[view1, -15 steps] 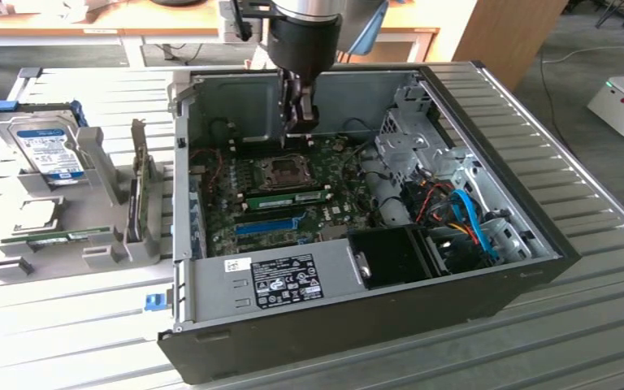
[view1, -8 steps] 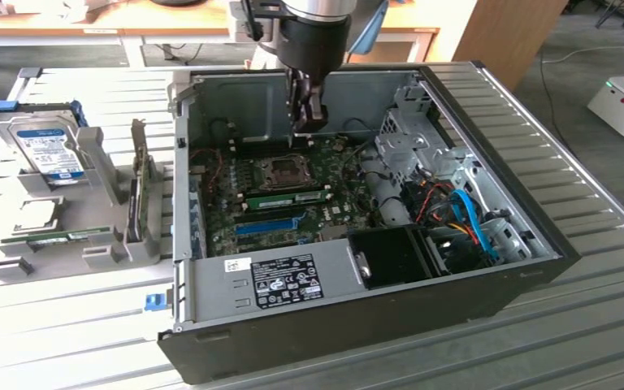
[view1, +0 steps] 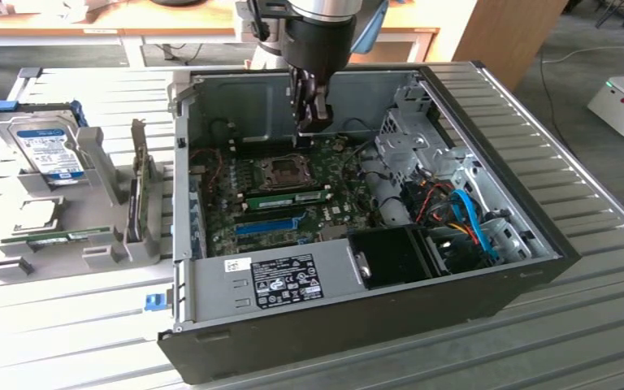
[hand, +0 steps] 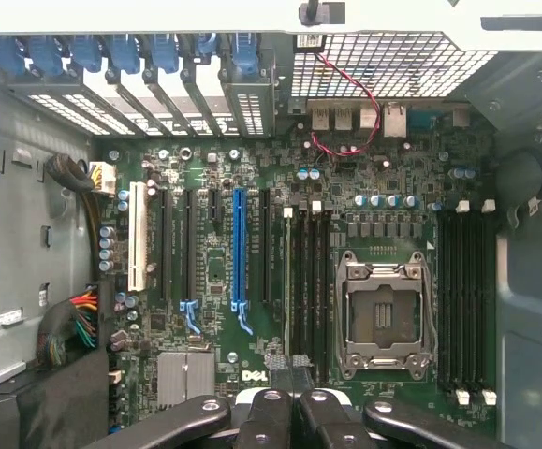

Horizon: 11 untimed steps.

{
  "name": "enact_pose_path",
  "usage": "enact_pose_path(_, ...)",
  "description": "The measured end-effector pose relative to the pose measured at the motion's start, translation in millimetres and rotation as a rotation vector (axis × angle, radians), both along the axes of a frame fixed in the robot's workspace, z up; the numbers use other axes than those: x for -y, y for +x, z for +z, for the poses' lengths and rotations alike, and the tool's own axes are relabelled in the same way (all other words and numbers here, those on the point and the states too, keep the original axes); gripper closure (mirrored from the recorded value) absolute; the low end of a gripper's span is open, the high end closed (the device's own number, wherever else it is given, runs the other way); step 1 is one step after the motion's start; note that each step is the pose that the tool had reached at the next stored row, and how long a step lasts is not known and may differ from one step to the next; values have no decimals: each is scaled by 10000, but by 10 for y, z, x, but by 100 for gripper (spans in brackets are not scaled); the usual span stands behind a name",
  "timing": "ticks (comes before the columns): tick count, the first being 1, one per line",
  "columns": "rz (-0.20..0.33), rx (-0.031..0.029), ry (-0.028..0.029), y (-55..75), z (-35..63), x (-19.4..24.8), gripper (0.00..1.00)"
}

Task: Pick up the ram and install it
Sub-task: 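Press down the ram until it locks into place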

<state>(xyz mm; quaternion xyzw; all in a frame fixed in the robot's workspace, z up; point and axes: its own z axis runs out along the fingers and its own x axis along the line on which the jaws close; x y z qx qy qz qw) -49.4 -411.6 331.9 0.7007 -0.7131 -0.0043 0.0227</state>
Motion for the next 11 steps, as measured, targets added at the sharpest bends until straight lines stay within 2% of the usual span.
enact_pose_path(11, -32, 0, 0, 0, 0, 0, 89)
